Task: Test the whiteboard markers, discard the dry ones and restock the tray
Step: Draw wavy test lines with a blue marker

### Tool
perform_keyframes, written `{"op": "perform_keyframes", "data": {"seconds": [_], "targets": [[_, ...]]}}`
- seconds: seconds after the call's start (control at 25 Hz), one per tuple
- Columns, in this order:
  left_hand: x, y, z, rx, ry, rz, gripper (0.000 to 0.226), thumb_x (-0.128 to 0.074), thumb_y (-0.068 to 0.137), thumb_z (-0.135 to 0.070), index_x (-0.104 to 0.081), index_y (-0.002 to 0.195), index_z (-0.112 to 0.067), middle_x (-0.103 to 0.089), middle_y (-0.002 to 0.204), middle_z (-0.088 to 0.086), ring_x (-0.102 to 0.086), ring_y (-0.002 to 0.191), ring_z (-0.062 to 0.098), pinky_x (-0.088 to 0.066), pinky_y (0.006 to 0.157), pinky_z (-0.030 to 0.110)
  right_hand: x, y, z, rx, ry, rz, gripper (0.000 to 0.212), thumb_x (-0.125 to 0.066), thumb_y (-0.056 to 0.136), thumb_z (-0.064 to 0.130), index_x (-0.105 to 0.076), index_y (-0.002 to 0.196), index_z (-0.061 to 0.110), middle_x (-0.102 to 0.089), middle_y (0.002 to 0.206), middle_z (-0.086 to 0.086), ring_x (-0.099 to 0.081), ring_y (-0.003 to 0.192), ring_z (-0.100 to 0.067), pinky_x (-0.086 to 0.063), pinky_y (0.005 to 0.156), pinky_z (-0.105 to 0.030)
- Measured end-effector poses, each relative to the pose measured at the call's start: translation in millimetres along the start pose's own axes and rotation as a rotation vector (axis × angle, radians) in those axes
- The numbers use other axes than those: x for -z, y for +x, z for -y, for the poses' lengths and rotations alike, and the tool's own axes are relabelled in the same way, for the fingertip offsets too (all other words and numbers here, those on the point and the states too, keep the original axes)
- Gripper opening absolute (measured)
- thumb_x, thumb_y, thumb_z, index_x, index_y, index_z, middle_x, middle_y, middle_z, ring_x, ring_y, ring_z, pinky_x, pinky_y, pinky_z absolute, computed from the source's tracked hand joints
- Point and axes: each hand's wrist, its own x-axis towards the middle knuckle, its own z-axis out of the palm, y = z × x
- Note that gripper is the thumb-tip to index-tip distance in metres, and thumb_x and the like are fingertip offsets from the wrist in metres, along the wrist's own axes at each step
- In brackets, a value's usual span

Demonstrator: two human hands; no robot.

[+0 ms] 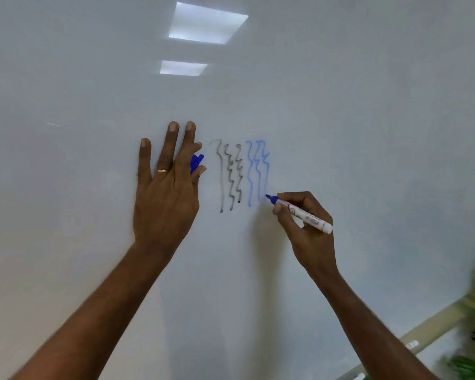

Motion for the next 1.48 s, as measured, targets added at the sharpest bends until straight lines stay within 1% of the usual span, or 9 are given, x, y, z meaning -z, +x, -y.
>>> {"op": "perform_keyframes", "data": {"seconds": [0.16,0.36,0.48,0.56,0.72,0.96,1.08,1.32,1.48], "targets": [[-2,-3,5,0.007,-0.064,-0.082,0.044,-0.036,0.112,-0.034,-0.045,0.150,-0.013,-0.042,0.158,-0.003,-0.024,0.154,0.014,-0.018,0.127,0.048,-3,-1,18,-0.016,0.158,-0.036,0.020,-0.070,0.094,0.010,-0.051,0.100,0.006,-0.069,0.087,-0.021,-0.068,0.090,-0.031,-0.053,0.083,-0.032],[0,-5,5,-0.072,-0.191,-0.264,0.023,-0.054,0.107,-0.026,-0.071,0.117,-0.015,-0.065,0.137,-0.003,-0.048,0.142,0.021,-0.034,0.119,0.053,-4,-7,38,-0.116,0.286,-0.006,0.016,-0.074,0.088,0.007,-0.061,0.097,0.005,-0.068,0.085,-0.013,-0.068,0.074,-0.024,-0.054,0.076,-0.022],[7,-9,4,-0.064,-0.339,-0.271,0.019,-0.060,0.104,-0.024,-0.073,0.112,-0.013,-0.071,0.117,0.004,-0.062,0.121,0.023,-0.036,0.116,0.049,0,-15,41,-0.129,0.311,0.078,0.017,-0.067,0.092,0.011,-0.066,0.106,0.002,-0.072,0.094,-0.011,-0.069,0.086,-0.029,-0.056,0.091,-0.034],[15,-21,-4,-0.018,-0.508,-0.206,0.017,-0.062,0.102,-0.020,-0.073,0.112,-0.012,-0.068,0.111,0.005,-0.061,0.110,0.021,-0.041,0.108,0.037,1,-20,43,-0.133,0.317,0.130,0.019,-0.059,0.097,0.011,-0.068,0.111,0.003,-0.074,0.099,-0.014,-0.069,0.092,-0.034,-0.053,0.100,-0.045],[39,-47,-32,0.228,-0.913,-0.061,0.017,-0.068,0.095,-0.006,-0.068,0.109,-0.016,-0.065,0.106,-0.001,-0.061,0.102,0.006,-0.047,0.090,0.017,1,-29,53,-0.109,0.317,0.169,0.015,-0.056,0.098,0.005,-0.065,0.108,-0.002,-0.074,0.095,-0.017,-0.070,0.087,-0.032,-0.056,0.086,-0.041],[58,-58,-48,0.374,-1.152,0.066,0.022,-0.073,0.092,-0.011,-0.069,0.103,-0.029,-0.071,0.103,-0.007,-0.070,0.099,0.021,-0.058,0.086,0.034,6,-37,62,-0.117,0.302,0.244,0.023,-0.062,0.092,0.012,-0.060,0.107,-0.006,-0.075,0.096,-0.018,-0.073,0.091,-0.033,-0.057,0.078,-0.035],[62,-64,-51,0.328,-1.127,0.109,0.019,-0.073,0.091,-0.014,-0.070,0.103,-0.027,-0.071,0.103,-0.009,-0.070,0.098,0.019,-0.058,0.085,0.030,10,-41,60,-0.123,0.286,0.232,0.023,-0.062,0.092,0.010,-0.062,0.108,-0.005,-0.076,0.095,-0.016,-0.073,0.093,-0.034,-0.057,0.076,-0.034],[61,-74,-52,0.495,-1.180,0.129,0.014,-0.072,0.089,-0.021,-0.074,0.103,-0.018,-0.072,0.101,-0.009,-0.071,0.096,0.017,-0.056,0.085,0.024,18,-49,61,-0.166,0.272,0.253,0.022,-0.065,0.088,0.011,-0.065,0.103,-0.006,-0.075,0.091,-0.016,-0.073,0.087,-0.033,-0.057,0.071,-0.032],[65,-73,-55,0.546,-1.281,0.246,0.015,-0.074,0.088,-0.012,-0.075,0.102,-0.019,-0.076,0.100,-0.008,-0.072,0.095,0.011,-0.052,0.083,0.015,20,-50,63,-0.187,0.246,0.281,0.022,-0.070,0.086,0.011,-0.071,0.105,-0.001,-0.076,0.093,-0.016,-0.073,0.087,-0.032,-0.057,0.075,-0.032]]}}
